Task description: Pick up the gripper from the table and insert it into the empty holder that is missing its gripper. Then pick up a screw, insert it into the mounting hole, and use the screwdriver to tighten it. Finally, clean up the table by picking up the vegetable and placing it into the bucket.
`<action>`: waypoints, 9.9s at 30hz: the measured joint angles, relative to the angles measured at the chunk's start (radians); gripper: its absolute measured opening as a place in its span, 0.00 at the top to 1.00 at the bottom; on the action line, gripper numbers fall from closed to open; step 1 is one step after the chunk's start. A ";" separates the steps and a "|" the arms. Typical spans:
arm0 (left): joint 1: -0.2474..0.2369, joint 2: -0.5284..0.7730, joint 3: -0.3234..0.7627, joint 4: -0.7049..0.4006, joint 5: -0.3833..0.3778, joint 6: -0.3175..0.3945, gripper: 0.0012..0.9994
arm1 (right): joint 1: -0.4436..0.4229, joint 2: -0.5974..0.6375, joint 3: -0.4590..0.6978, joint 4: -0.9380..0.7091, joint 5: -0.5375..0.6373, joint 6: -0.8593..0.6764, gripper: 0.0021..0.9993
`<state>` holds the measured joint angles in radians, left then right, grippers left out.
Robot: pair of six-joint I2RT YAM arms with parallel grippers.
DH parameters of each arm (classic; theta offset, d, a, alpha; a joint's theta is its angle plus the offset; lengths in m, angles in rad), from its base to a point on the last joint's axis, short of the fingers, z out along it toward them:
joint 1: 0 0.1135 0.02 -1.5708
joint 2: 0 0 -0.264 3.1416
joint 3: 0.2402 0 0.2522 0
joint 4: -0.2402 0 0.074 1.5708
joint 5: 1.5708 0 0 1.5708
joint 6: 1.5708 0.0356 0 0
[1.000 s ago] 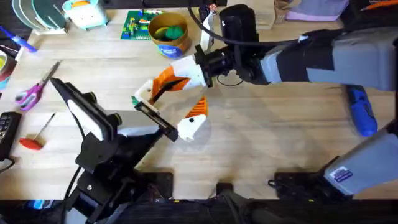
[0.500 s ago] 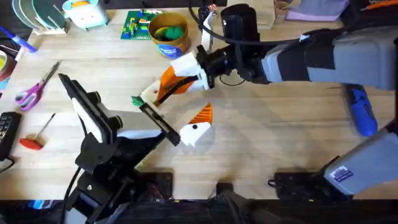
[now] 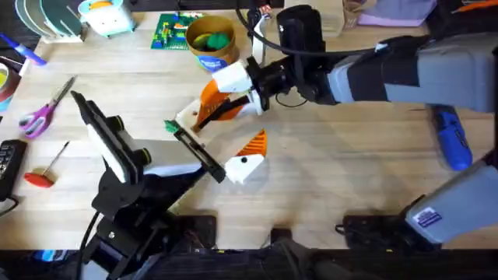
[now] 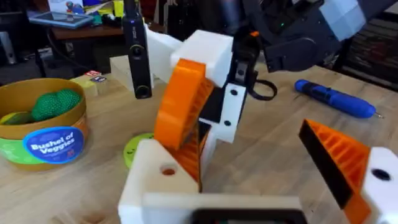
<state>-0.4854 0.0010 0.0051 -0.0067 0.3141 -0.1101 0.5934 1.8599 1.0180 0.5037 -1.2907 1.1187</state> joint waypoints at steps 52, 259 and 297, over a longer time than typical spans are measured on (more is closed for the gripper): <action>-0.024 0.000 0.000 -0.014 0.161 -0.003 0.01 | -0.245 -0.133 0.146 -0.624 0.724 -0.834 0.01; -0.025 0.000 0.000 -0.015 0.161 -0.003 0.01 | 0.371 -0.466 0.165 -0.927 1.085 -1.258 0.88; -0.025 0.000 0.000 -0.015 0.161 -0.003 0.01 | 0.150 -0.624 0.165 -0.994 1.126 -1.147 0.01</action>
<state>-0.5100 0.0010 0.0051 -0.0214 0.4755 -0.1131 0.7434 1.2359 1.1831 -0.4901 -0.1646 -0.0287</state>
